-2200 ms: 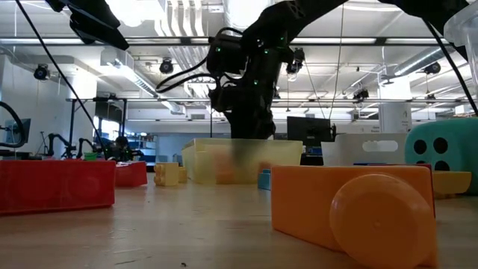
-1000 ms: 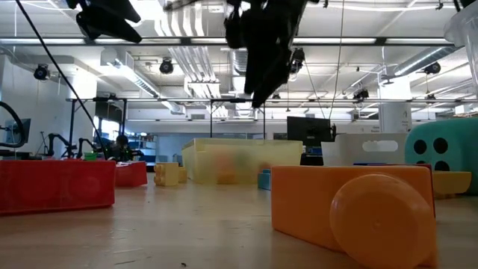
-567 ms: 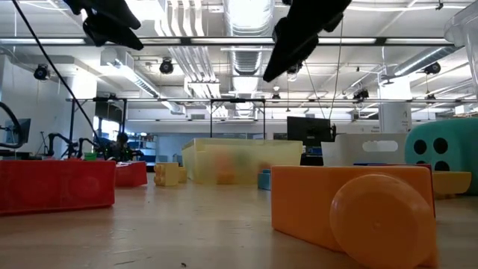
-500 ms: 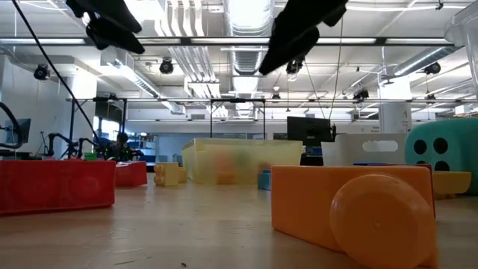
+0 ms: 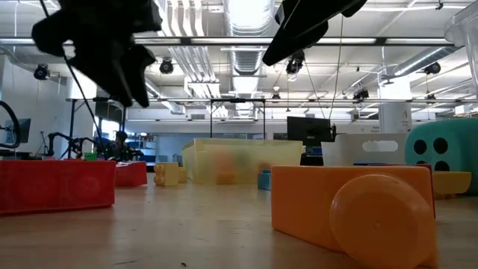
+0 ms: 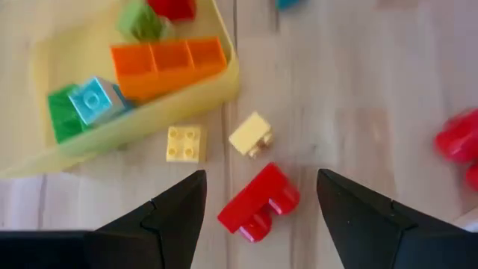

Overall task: Pick & Place Toys
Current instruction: Put the red game piece into the yellow bin

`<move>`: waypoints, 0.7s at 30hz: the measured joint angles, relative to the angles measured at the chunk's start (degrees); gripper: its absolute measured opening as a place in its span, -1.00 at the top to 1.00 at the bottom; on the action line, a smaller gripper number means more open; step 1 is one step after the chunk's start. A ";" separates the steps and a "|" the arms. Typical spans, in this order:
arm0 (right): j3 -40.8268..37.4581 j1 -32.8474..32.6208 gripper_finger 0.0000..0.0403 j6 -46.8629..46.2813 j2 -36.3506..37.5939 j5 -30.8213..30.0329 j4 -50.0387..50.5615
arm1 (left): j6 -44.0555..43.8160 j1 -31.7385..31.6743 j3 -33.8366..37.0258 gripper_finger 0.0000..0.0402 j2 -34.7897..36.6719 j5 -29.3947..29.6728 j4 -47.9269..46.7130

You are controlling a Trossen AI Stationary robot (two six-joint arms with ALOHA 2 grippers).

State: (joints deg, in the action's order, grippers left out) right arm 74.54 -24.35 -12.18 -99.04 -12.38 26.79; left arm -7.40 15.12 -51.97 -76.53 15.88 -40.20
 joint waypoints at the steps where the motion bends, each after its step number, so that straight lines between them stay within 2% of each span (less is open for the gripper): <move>1: -0.04 -0.16 -0.70 0.19 0.00 -0.02 -0.02 | 0.13 -0.09 -0.23 -0.28 -1.08 -0.02 -0.94; 14: -0.93 -3.22 -0.70 -0.87 0.00 -0.26 -0.02 | 3.13 -1.73 -2.79 -0.28 -17.20 0.93 -6.42; 21: -1.66 -4.71 -0.70 -0.92 0.00 -0.26 0.00 | 6.03 -1.73 -4.75 -0.28 -20.79 3.13 -7.67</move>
State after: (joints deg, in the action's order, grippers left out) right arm 72.88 -29.06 -13.10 -99.04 -12.64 26.79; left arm -1.37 13.39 -56.73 -97.32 19.00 -47.88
